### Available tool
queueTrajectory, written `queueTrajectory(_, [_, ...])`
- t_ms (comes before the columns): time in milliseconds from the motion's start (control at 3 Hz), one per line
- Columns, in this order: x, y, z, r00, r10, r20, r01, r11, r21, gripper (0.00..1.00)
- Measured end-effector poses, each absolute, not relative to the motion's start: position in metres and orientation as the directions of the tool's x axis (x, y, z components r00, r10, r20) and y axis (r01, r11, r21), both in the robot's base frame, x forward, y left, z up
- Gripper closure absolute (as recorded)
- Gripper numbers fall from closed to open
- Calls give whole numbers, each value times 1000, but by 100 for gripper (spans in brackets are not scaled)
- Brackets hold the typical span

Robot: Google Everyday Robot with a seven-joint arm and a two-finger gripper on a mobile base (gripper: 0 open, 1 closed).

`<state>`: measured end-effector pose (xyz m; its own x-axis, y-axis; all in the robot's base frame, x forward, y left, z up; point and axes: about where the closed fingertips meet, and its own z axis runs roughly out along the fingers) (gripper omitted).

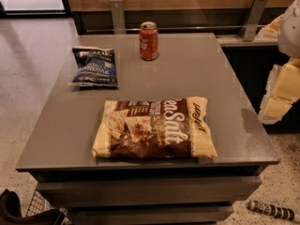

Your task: Knock coke can over

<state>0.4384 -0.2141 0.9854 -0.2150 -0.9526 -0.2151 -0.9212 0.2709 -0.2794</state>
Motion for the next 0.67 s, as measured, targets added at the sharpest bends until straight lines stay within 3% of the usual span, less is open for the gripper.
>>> queueTrajectory(667, [453,-221,989,-205,-950,-237,-914,272,-301,0])
